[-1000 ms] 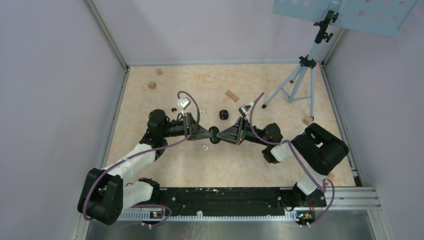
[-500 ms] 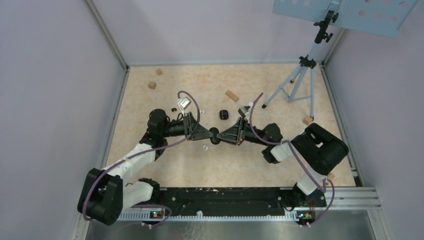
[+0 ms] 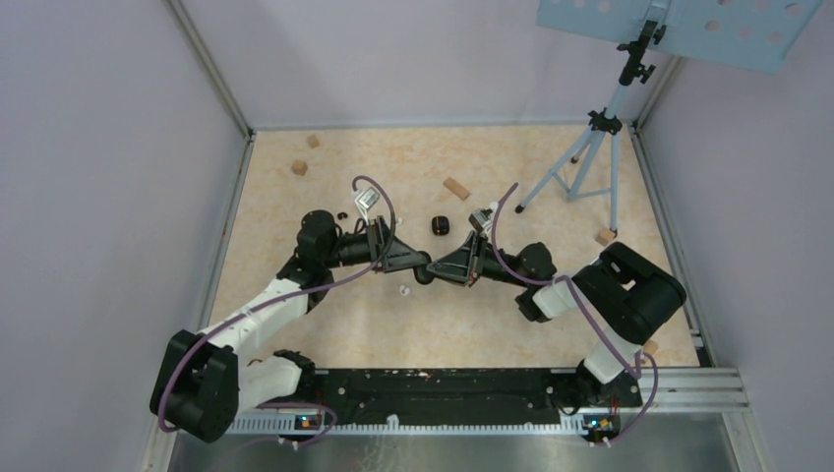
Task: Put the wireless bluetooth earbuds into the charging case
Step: Open the charging case at the center of the board.
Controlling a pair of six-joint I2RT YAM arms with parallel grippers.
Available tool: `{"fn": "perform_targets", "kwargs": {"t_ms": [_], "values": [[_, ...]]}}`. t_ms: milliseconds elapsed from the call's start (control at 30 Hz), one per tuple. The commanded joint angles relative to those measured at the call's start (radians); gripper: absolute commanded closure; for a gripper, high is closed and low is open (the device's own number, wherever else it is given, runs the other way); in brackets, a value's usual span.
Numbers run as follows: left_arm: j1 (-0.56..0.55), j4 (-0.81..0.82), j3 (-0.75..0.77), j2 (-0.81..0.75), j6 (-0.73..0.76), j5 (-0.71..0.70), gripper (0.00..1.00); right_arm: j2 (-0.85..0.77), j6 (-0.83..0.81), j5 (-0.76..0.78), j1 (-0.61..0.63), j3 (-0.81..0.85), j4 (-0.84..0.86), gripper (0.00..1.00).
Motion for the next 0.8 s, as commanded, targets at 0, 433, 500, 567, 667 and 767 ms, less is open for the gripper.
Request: {"fn": "perform_targets", "kwargs": {"t_ms": [0,433,500,567,667,767], "values": [[-0.012,0.039,0.025,-0.006,-0.002,-0.037,0.55,0.002,-0.012,-0.011,-0.006,0.010,0.172,1.00],[-0.014,0.172,-0.017,0.016,-0.081,0.000,0.85,-0.010,-0.016,-0.008,-0.006,-0.004,0.163,1.00],[-0.013,0.200,-0.018,0.021,-0.096,0.017,0.86,-0.011,-0.011,-0.006,-0.007,-0.011,0.173,1.00],[-0.013,0.226,-0.021,0.021,-0.108,0.027,0.86,-0.011,-0.007,-0.002,-0.010,-0.018,0.184,1.00],[-0.012,0.228,-0.022,0.018,-0.103,0.035,0.76,-0.014,0.001,0.001,-0.017,-0.026,0.195,1.00],[-0.007,0.183,-0.016,0.018,-0.076,0.037,0.57,-0.023,0.000,0.001,-0.021,-0.030,0.194,1.00]]}}
